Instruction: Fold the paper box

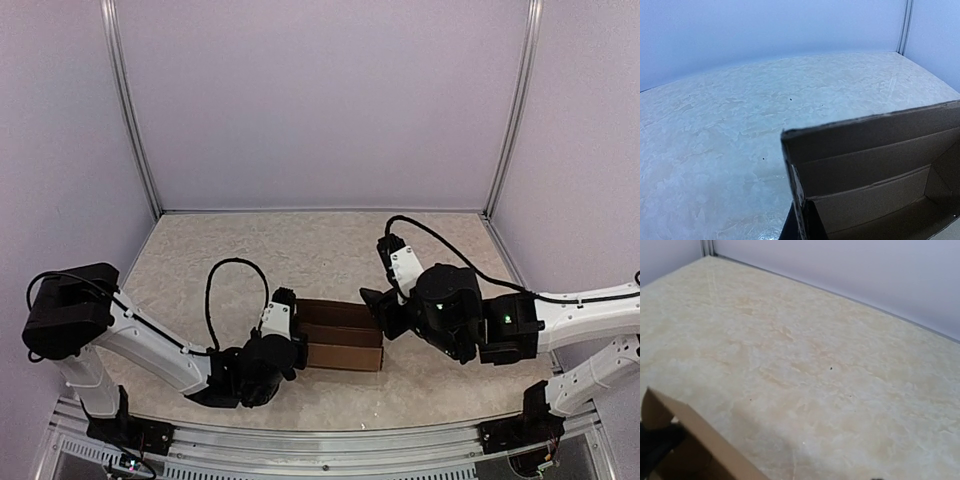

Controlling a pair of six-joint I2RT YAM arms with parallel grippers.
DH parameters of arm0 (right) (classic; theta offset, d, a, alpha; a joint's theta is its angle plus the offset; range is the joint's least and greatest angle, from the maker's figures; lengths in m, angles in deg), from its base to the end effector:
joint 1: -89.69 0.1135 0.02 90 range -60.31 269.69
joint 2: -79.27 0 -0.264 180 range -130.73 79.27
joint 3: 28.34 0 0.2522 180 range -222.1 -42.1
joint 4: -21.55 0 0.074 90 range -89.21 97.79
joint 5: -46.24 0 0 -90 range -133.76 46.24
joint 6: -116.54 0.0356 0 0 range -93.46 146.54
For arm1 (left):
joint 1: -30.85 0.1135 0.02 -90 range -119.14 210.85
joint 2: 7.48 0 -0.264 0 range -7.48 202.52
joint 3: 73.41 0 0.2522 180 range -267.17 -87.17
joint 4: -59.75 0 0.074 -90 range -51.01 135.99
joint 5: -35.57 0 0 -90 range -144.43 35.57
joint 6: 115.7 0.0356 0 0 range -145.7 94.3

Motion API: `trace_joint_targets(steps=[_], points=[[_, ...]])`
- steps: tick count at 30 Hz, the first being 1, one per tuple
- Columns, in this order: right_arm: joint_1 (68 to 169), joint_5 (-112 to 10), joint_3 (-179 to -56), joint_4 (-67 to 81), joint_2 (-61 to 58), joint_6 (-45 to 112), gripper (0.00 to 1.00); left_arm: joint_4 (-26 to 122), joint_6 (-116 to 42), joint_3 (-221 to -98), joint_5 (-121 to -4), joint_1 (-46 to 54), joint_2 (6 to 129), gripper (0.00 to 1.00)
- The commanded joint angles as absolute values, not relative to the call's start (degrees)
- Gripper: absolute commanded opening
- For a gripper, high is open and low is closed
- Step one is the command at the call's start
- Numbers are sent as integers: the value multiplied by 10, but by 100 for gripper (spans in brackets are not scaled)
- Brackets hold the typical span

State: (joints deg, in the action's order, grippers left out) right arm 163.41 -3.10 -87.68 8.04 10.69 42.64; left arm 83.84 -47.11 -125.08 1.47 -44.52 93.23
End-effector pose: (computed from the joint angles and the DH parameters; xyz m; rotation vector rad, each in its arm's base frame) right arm 0.0967 0.2485 0.2797 -0.4871 1.8220 0.3793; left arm 0.1092 -0.3018 0.1428 0.2616 1.7958 -0.2139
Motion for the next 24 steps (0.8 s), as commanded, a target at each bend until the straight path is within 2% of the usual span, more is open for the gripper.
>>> trace_joint_targets(steps=[1,12,24], points=[[1621,-52,-909,76,76,422,55,870,-459,-1246,14,-462,959,0],[1587,-85,-954,76,-11,458,35,870,-434,-1256,53,-500,970,0],[1590,-112,-941,103,-66,512,6,972,-413,-1231,73,-521,994,0]])
